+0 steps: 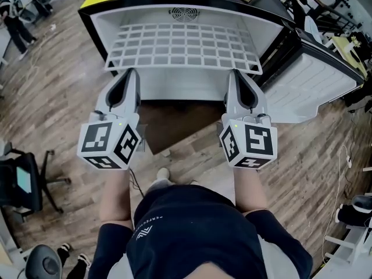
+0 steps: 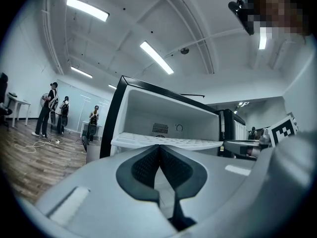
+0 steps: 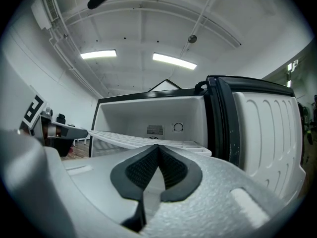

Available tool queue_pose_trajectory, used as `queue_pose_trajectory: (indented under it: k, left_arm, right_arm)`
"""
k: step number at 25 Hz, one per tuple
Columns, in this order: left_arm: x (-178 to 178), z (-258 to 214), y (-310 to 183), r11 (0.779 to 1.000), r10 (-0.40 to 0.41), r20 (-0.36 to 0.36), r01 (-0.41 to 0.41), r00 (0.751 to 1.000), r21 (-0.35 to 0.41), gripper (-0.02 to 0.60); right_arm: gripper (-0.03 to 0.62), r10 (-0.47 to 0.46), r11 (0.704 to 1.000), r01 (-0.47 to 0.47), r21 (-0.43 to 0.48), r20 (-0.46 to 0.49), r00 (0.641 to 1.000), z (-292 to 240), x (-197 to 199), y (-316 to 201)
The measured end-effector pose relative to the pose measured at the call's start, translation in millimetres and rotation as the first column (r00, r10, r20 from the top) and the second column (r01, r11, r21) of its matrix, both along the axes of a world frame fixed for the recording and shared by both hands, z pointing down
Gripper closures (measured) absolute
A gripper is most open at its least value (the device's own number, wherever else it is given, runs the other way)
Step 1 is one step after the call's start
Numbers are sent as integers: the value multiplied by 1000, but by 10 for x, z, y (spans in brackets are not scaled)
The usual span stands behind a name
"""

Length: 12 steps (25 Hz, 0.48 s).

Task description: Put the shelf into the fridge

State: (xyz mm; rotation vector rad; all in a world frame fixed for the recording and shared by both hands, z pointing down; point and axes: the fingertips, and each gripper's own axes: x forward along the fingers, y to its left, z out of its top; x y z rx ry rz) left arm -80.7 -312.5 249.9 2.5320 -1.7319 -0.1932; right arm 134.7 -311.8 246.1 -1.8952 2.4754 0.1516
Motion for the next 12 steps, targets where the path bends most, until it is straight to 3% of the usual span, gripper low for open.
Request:
queue_pose_trajectory:
  k: [12]
  left_arm:
    - [-23, -26, -140, 1000, 9, 9, -9, 1000, -1, 568]
  right_arm:
    - [592, -2, 1000, 2, 4, -31, 1000, -22, -18, -133]
